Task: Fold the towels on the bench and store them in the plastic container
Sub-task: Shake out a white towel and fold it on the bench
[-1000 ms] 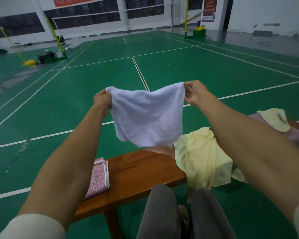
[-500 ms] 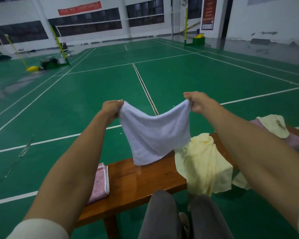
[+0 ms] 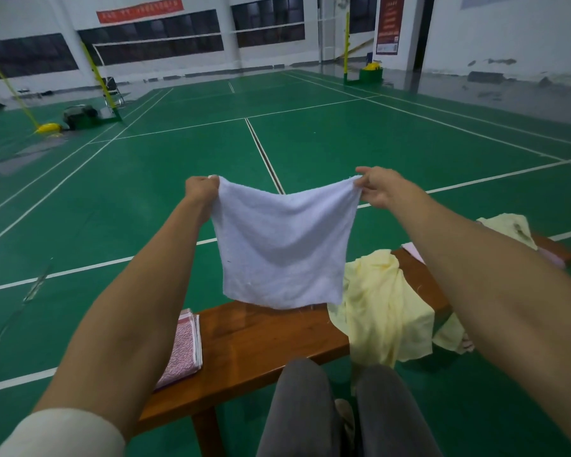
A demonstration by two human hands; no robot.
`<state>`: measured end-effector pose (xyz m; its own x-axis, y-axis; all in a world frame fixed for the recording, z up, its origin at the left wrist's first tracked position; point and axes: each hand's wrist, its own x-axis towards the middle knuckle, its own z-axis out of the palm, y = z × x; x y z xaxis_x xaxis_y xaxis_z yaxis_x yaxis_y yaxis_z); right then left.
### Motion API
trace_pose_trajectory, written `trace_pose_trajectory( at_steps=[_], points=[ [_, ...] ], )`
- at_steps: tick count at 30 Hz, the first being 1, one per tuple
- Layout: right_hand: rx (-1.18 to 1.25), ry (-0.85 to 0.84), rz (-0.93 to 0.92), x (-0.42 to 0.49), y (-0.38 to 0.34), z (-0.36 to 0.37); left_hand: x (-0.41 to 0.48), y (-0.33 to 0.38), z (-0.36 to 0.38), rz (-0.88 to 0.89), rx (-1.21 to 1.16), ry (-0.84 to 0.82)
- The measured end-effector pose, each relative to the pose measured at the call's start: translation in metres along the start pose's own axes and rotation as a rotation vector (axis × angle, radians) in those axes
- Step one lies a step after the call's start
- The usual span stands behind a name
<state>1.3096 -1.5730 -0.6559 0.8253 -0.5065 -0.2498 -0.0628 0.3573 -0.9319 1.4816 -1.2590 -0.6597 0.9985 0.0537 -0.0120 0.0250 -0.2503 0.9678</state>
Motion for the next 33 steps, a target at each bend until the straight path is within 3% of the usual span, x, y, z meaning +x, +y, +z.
trace_pose_trajectory(
  at_steps=[3, 12, 18, 23, 27, 33],
  points=[
    [-0.236, 0.006, -0.067, 0.004, -0.006, -0.005, 0.009, -0.001, -0.008, -0.041, -0.001, -0.041],
    [-0.798, 0.052, -0.23, -0.001, -0.018, -0.01, 0.001, -0.005, -0.017, 0.108, 0.09, -0.323],
    [-1.219, 0.064, -0.367, 0.009, -0.009, -0.013, -0.004, -0.009, -0.016, 0.424, 0.708, -0.19],
    [-1.593, 0.033, -0.394, 0.016, 0.001, -0.02, -0.002, -0.015, -0.014, 0.484, 0.697, -0.126],
    [-1.703, 0.005, -0.41, 0.018, 0.008, -0.029, 0.0, -0.02, -0.01, 0.507, 0.64, -0.102],
    [-1.555, 0.012, -0.493, 0.025, 0.015, -0.038, 0.001, -0.029, -0.006, 0.5, 0.629, -0.085]
  ],
)
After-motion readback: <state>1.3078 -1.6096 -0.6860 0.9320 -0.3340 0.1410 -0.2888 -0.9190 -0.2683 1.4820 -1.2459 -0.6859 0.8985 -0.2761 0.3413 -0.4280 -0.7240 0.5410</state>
